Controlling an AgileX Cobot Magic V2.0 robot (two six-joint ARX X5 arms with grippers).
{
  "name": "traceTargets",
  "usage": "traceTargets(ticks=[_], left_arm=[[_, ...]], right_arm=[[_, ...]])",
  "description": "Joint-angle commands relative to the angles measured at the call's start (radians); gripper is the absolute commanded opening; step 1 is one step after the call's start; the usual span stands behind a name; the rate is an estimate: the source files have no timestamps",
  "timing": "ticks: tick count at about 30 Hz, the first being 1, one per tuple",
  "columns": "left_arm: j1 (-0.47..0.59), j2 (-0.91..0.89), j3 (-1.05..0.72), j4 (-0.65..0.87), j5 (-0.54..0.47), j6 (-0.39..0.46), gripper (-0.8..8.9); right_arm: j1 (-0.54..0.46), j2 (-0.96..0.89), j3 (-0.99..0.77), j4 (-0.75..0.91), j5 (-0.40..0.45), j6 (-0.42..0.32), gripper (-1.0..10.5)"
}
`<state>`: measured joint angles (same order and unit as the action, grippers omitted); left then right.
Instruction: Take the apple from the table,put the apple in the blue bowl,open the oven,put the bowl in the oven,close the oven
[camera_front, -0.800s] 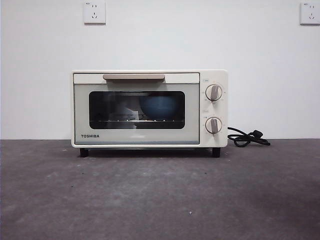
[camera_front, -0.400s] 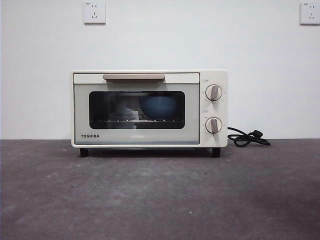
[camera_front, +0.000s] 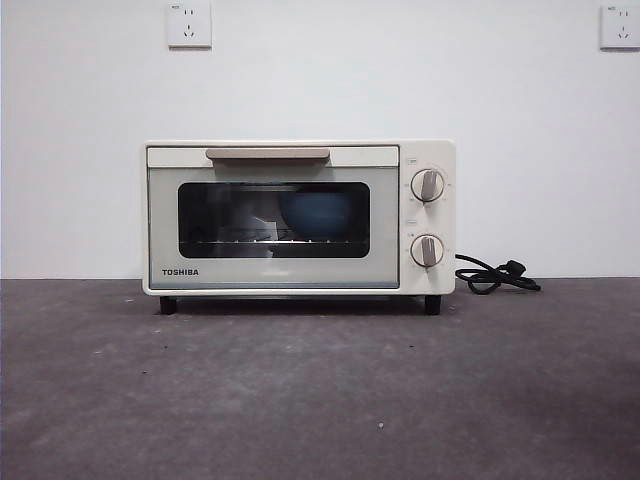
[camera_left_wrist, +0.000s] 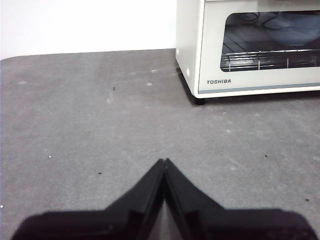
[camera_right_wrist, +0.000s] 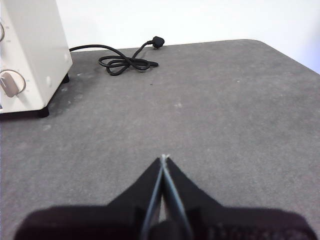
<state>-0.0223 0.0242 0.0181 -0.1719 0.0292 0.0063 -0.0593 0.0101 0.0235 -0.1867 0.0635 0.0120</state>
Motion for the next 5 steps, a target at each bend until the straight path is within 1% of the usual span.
traceTargets(ticks=[1,5], left_arm=[[0.002,-0.002,-0.011,0.006,-0.003,-0.006,-0.04],[0.002,-0.002,-0.011,0.006,-0.003,-0.006,-0.04]], right_arm=[[-0.001,-0.002,-0.010,0.005,0.004,0.011,0.0],[-0.001,-0.002,-0.010,0.005,0.004,0.011,0.0]])
